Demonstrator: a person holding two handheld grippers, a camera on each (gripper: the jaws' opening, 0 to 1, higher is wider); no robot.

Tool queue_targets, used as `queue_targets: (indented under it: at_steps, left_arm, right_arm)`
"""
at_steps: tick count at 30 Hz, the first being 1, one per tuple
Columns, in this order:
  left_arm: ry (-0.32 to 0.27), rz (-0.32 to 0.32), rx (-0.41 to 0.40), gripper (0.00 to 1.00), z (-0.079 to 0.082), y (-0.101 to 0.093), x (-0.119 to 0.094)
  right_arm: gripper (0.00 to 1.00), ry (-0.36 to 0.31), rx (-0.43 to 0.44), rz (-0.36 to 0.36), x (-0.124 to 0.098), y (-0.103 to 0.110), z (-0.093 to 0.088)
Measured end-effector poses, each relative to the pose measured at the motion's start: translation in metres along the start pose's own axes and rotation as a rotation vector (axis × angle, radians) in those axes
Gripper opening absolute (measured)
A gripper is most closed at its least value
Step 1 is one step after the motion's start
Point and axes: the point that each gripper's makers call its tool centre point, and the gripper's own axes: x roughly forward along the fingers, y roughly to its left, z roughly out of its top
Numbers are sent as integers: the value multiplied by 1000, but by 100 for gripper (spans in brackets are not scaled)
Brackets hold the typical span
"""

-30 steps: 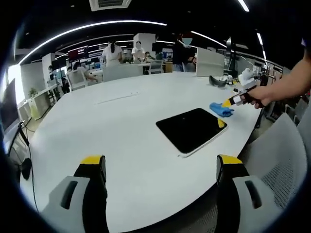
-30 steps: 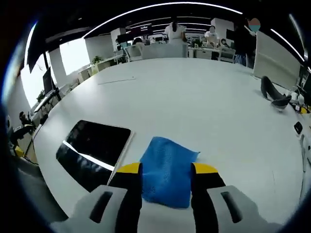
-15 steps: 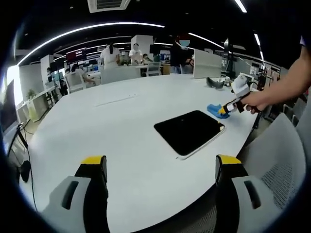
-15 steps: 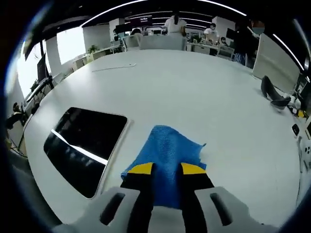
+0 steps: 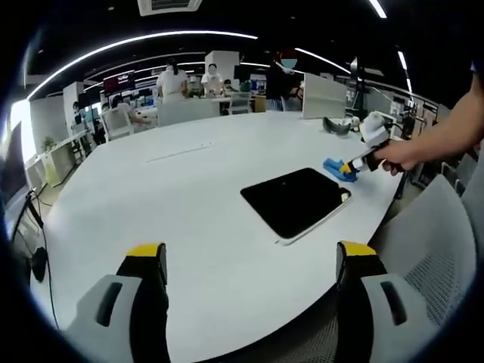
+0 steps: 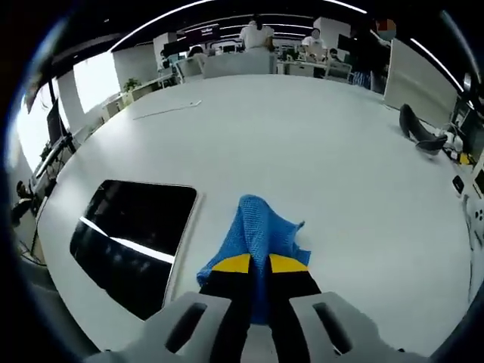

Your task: Wipe the mirror surface with the cleaning cloth until all visible marks leave the cleaned area.

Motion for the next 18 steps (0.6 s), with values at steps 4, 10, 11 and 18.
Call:
queue_targets:
  at_steps: [4, 10, 11, 18]
  left_arm:
    - [-1, 3, 5, 92, 1, 1, 0]
    - [1, -11, -21, 96, 1, 1, 0]
    - [-5, -12, -22, 98, 2, 1, 0]
    - [-23, -40, -47, 99, 5, -4, 0]
  right_arm:
    - [1, -17, 94, 5, -6, -3, 10]
    - [0, -45, 154, 61, -15, 8, 37]
    - [0, -51, 153, 66, -17, 11, 40]
    - [0, -61, 138, 111, -12, 37, 60]
